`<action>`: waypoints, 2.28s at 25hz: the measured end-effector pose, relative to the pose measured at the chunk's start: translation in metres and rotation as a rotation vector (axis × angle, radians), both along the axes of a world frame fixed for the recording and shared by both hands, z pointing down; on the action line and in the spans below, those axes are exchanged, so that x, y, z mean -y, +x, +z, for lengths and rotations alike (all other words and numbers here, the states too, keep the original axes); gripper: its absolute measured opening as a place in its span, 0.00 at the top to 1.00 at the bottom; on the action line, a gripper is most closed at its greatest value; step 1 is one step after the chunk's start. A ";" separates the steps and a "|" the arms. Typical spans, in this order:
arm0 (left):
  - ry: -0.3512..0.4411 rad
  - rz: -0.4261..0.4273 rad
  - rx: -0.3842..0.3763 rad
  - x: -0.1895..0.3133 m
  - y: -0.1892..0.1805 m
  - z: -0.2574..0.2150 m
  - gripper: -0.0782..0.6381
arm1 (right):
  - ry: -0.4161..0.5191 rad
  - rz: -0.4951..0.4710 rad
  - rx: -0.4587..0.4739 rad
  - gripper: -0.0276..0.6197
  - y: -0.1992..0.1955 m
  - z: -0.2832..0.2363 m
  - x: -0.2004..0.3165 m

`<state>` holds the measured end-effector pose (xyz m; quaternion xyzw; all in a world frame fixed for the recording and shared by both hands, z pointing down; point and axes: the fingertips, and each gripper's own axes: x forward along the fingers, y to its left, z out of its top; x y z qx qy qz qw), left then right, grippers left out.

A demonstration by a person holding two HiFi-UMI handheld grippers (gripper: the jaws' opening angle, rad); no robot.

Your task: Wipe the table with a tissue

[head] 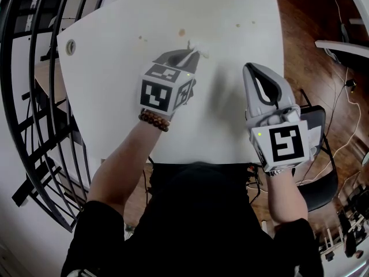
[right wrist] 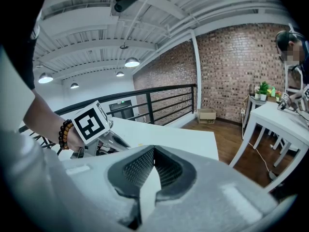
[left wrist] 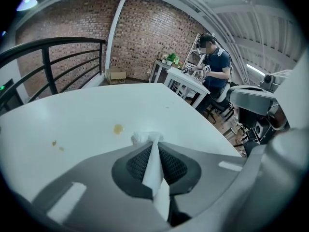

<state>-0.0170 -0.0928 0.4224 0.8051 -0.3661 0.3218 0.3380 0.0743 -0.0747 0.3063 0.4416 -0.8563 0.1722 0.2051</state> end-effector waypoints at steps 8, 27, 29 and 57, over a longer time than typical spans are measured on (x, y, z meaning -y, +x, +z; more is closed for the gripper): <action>0.034 -0.041 -0.002 0.017 -0.017 -0.006 0.86 | -0.002 -0.002 0.001 0.97 -0.006 0.001 0.003; 0.034 -0.078 0.027 0.043 -0.033 0.001 0.86 | -0.023 0.016 -0.004 0.97 -0.007 0.007 0.006; 0.036 -0.080 0.027 0.045 -0.033 0.001 0.86 | -0.025 0.018 -0.004 0.97 -0.006 0.008 0.006; 0.128 -0.194 0.055 0.075 -0.052 0.001 0.86 | -0.061 0.022 0.000 0.97 -0.001 0.025 0.003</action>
